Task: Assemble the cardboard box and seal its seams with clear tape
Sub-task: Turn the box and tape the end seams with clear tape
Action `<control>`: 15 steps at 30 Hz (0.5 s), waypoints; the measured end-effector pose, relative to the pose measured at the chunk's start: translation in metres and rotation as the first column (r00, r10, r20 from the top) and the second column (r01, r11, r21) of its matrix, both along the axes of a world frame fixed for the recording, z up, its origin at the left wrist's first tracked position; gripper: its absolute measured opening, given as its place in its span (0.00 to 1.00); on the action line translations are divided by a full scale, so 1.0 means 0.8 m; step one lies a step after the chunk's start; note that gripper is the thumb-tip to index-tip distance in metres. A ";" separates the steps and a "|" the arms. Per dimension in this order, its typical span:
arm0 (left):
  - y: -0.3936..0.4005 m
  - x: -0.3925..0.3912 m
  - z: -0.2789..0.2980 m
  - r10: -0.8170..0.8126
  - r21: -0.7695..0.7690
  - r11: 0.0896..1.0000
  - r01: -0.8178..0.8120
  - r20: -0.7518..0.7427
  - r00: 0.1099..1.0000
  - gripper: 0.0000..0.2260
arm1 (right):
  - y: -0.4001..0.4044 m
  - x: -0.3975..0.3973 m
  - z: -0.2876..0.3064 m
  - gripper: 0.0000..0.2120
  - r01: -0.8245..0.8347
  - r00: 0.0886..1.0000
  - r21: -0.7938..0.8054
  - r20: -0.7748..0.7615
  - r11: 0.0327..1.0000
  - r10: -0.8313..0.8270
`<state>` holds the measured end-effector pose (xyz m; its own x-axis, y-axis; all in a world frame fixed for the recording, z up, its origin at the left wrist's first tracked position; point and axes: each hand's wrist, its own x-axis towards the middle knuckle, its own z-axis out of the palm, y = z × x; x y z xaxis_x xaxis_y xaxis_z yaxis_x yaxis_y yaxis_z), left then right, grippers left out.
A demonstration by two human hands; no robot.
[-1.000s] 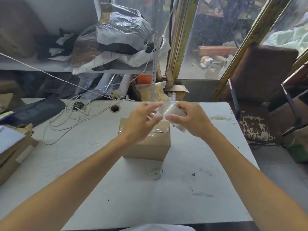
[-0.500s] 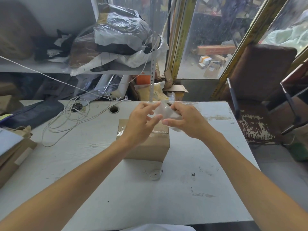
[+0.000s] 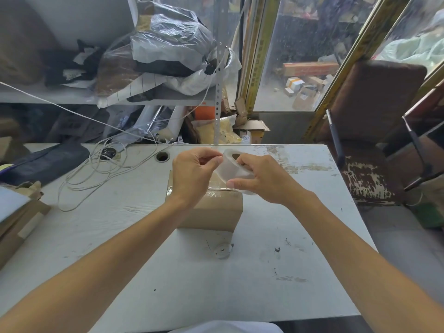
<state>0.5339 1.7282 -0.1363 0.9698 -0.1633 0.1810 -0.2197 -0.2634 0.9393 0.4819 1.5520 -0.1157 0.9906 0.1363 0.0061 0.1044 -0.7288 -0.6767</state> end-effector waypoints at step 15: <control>0.004 -0.004 0.008 0.005 0.009 1.000 -0.005 -0.084 0.996 0.05 | 0.005 0.003 0.001 0.18 -0.022 1.000 -0.041 -0.010 0.999 0.021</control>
<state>0.5306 1.7314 -0.1302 0.9823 -0.1596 0.0977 -0.1389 -0.2723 0.9521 0.4844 1.5558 -0.1152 0.9875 0.1573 -0.0098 0.1136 -0.7538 -0.6472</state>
